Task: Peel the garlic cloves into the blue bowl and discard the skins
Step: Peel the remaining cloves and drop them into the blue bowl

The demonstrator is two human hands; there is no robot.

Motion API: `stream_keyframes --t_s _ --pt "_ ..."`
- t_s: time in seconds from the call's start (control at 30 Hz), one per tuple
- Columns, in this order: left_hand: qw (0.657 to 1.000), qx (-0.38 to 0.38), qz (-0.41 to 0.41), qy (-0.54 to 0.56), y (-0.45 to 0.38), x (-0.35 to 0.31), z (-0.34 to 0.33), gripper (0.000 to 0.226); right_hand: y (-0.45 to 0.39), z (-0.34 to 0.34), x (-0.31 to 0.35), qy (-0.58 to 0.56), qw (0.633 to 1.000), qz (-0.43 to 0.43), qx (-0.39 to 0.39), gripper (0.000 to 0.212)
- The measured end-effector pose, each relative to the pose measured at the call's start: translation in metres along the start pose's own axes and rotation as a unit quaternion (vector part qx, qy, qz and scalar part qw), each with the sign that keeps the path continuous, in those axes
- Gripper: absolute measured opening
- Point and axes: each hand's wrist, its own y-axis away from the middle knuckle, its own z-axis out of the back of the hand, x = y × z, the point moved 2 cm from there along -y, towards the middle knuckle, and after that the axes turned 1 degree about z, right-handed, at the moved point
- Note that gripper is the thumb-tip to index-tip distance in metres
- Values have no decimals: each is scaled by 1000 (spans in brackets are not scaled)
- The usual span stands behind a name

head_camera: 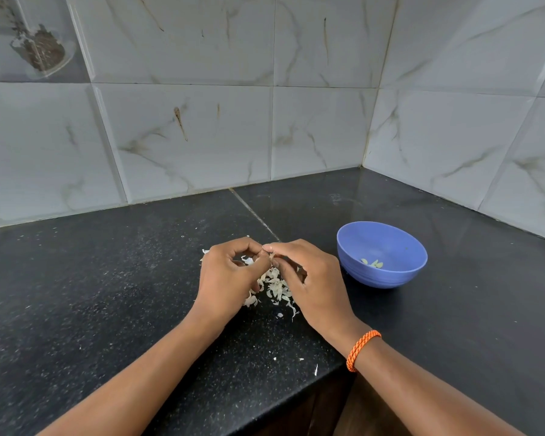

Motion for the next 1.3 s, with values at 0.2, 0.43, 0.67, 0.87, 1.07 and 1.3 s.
stream_keyframes --t_s 0.2,0.43,0.67,0.87,1.07,1.3 --pt "996 33 45 70 1 2 -1 16 0 0 3 10 1000 11 -11 22" --pt "999 21 32 38 0 1 -1 34 0 6 -2 -110 987 -113 -35 14" --pt "1000 12 -3 -22 -4 6 3 12 -1 7 -6 -191 968 -161 -30 12" --pt "997 44 25 51 -2 5 -1 4 0 6 -7 -159 975 -152 -33 10" --pt "999 27 12 37 -3 5 0 6 -1 4 -5 -87 988 -117 -45 12" --pt "999 0 -27 -29 -1 3 -1 12 1 2 -4 35 997 -59 -34 5"
